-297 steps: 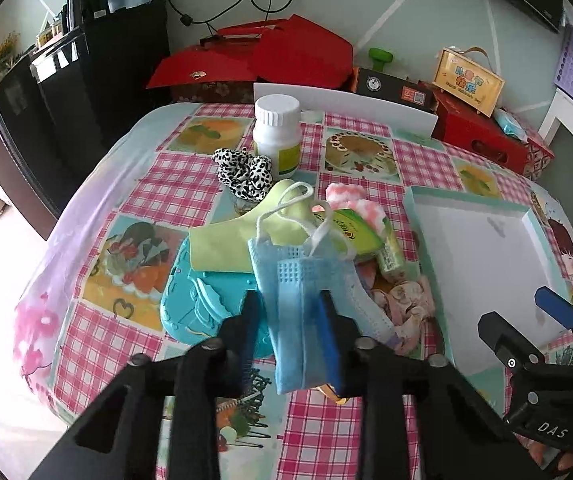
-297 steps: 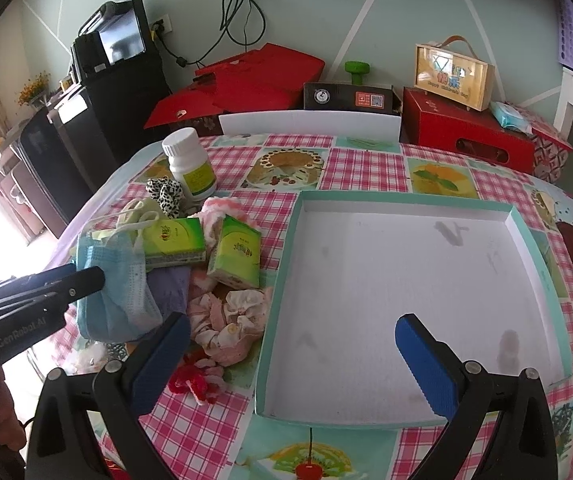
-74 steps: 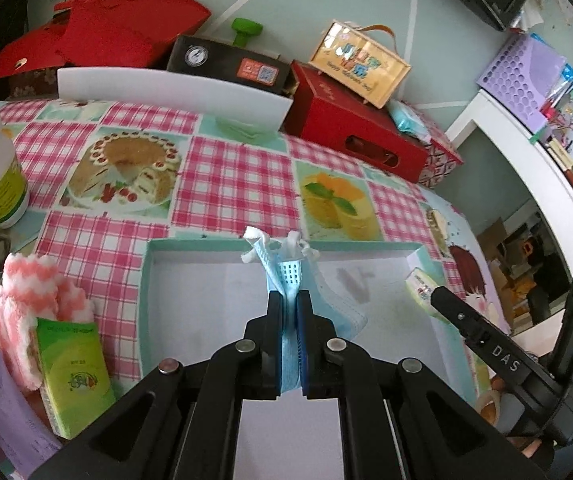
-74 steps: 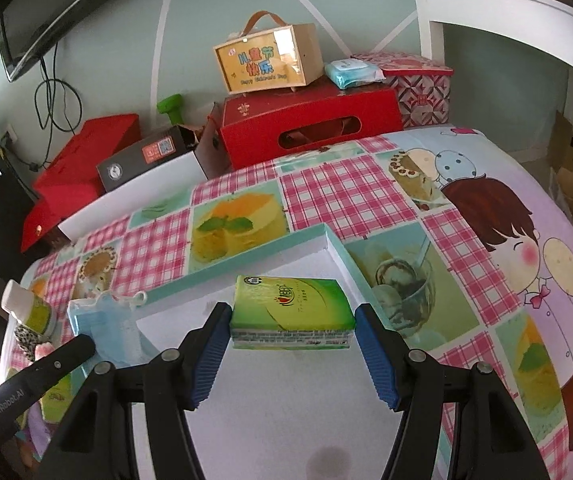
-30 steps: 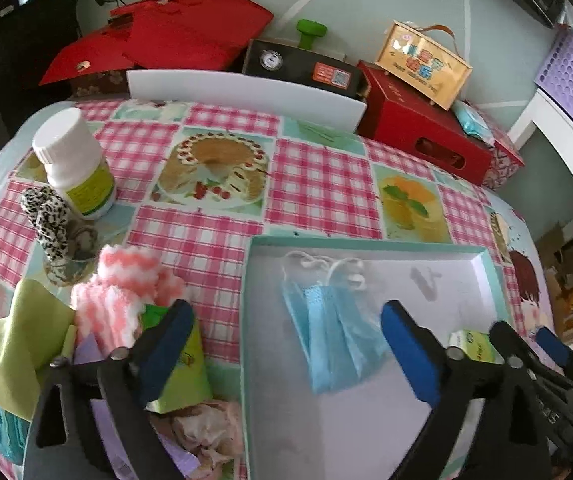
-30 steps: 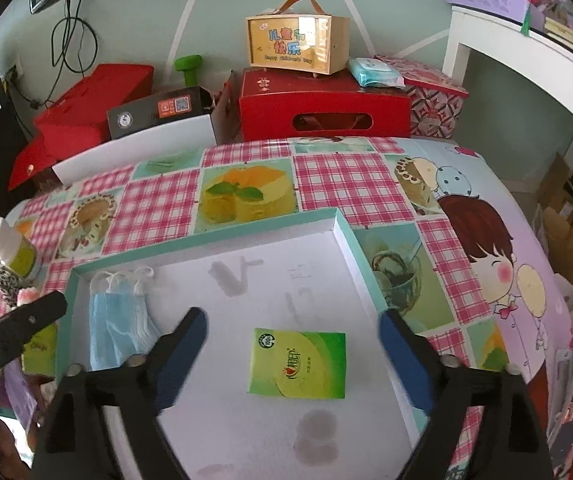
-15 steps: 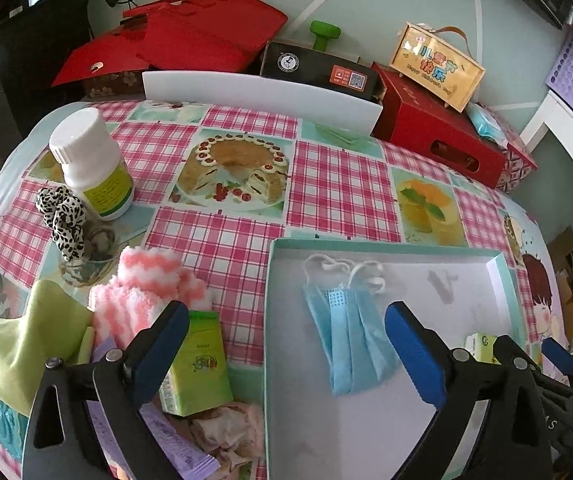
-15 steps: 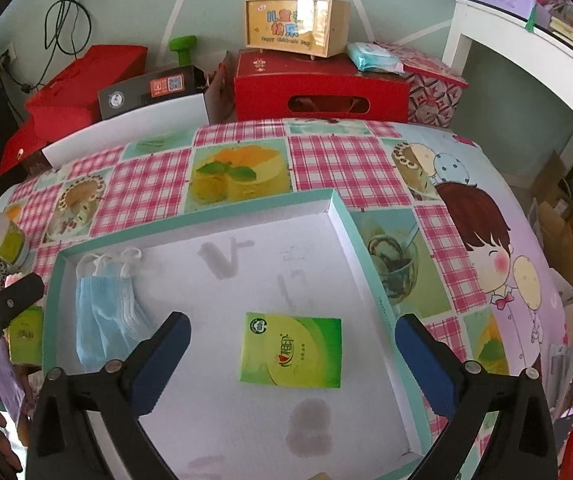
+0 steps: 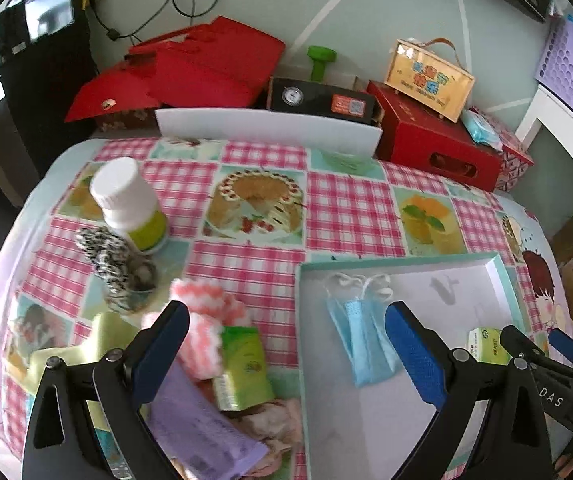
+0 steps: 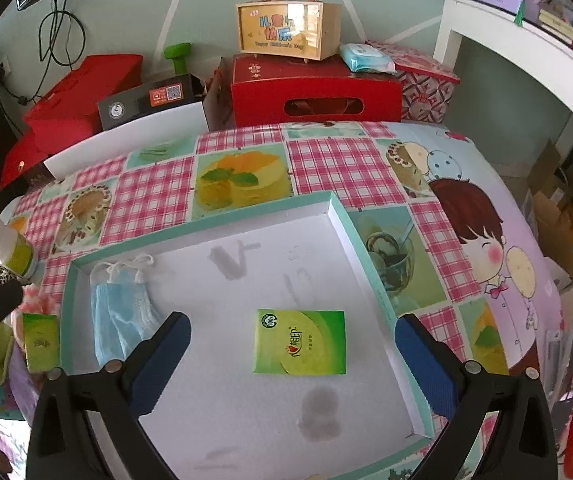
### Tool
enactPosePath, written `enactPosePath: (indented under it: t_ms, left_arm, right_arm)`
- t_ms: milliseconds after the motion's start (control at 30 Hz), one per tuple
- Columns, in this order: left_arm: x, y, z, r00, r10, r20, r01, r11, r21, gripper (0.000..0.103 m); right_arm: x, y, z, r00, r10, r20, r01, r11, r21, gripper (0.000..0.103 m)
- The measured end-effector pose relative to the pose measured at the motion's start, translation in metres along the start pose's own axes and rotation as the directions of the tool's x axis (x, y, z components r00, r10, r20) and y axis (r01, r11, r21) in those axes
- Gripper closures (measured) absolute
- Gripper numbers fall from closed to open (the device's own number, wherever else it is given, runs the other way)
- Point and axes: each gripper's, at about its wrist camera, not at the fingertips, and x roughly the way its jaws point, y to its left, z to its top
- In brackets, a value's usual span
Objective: Organize soft objects
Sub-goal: 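Move both tools back toward the remaining pile of items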
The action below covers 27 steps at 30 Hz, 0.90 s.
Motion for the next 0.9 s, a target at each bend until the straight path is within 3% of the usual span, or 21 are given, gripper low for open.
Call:
enactPosePath:
  t_ms: [367,900]
  left_arm:
    - [-0.026,0.048,-0.002,0.997,0.061,0.049,-0.056,0.993,-0.105,0.005]
    - [-0.048,0.144,-0.022,0.991,0.119,0.062,-0.092,0.939,-0.333,0.005]
  right_arm:
    - [-0.01,0.049,-0.004,0.996,0.089,0.011,-0.088,0.992,-0.089,0.0]
    - [-0.016,0.145,-0.029,0.966,0.256,-0.045,-0.258,0.925,-0.278,0.0]
